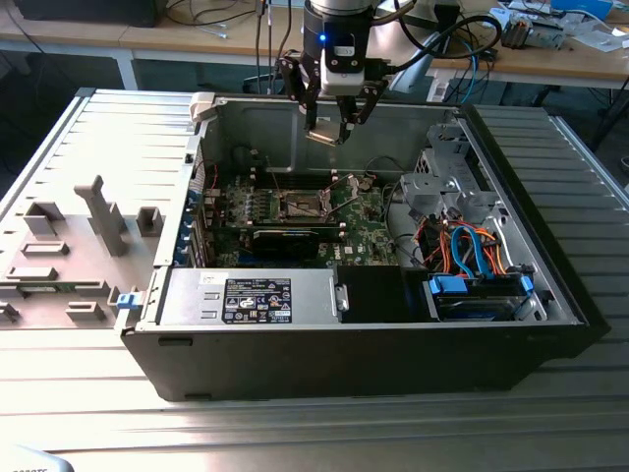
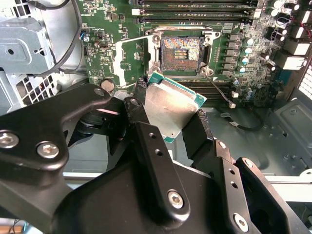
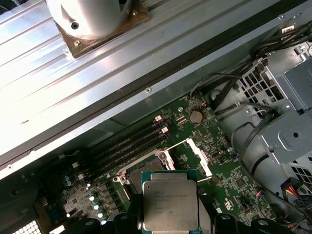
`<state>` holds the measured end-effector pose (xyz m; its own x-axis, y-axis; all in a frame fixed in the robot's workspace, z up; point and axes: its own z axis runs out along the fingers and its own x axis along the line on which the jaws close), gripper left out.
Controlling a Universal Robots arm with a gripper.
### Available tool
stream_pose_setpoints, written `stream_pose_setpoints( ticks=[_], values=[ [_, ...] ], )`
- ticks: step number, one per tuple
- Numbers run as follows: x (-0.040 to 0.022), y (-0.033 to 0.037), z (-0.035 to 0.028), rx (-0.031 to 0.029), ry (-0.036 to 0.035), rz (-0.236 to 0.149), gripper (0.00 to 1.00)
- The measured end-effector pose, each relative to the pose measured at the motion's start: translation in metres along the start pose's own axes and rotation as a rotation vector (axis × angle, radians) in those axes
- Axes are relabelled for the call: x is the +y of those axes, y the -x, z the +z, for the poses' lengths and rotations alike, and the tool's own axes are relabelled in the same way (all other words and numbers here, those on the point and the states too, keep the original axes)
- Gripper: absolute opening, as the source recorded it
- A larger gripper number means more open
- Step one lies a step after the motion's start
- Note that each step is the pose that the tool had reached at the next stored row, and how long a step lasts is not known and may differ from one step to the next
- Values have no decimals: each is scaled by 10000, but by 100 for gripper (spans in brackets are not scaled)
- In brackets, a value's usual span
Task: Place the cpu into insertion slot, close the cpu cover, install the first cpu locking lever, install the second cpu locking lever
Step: 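Place the cpu into insertion slot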
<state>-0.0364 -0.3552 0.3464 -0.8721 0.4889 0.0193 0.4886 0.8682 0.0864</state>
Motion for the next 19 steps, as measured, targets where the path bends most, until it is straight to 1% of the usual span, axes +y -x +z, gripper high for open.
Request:
stream_pose_setpoints(
  ticks=[19],
  values=[
    [0, 0, 0, -29, 6, 327, 54]
  ],
)
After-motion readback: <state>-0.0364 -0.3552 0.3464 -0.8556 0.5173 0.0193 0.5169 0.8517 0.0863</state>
